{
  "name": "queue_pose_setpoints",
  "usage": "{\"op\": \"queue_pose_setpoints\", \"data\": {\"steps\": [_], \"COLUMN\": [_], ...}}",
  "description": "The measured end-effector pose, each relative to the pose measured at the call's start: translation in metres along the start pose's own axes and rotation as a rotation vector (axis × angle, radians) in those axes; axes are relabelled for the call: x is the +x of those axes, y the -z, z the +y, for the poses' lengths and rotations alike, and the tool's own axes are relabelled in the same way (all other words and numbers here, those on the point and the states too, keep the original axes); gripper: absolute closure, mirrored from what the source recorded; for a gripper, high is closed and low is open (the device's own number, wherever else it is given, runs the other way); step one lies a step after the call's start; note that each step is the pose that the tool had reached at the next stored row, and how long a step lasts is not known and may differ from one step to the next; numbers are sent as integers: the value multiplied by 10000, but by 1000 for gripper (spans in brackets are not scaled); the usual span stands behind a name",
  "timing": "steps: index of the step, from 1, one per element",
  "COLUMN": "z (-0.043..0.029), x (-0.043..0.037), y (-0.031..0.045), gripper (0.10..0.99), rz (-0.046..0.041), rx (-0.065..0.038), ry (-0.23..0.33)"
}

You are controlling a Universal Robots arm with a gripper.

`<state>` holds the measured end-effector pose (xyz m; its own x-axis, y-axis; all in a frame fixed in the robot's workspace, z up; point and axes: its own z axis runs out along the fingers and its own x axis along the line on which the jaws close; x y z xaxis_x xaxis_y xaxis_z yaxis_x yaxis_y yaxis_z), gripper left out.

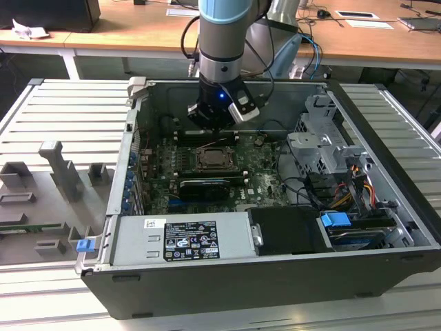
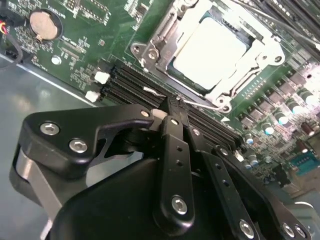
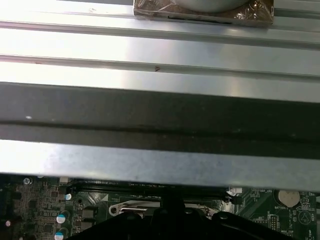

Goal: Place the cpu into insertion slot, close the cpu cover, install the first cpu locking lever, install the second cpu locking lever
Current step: 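Install the first cpu locking lever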

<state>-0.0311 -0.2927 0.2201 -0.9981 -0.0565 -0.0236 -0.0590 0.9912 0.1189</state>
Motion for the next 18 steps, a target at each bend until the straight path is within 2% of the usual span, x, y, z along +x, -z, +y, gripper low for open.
{"op": "queue_pose_setpoints", "data": {"steps": [5, 16, 17, 18], "z": [0, -6, -11, -11], "x": [-50, -116, -121, -123], "y": [-40, -135, -176, -180], "gripper": [980, 980, 980, 980], "rz": [6, 8, 9, 10], "rx": [105, 128, 137, 159], "ry": [0, 1, 1, 0]}}
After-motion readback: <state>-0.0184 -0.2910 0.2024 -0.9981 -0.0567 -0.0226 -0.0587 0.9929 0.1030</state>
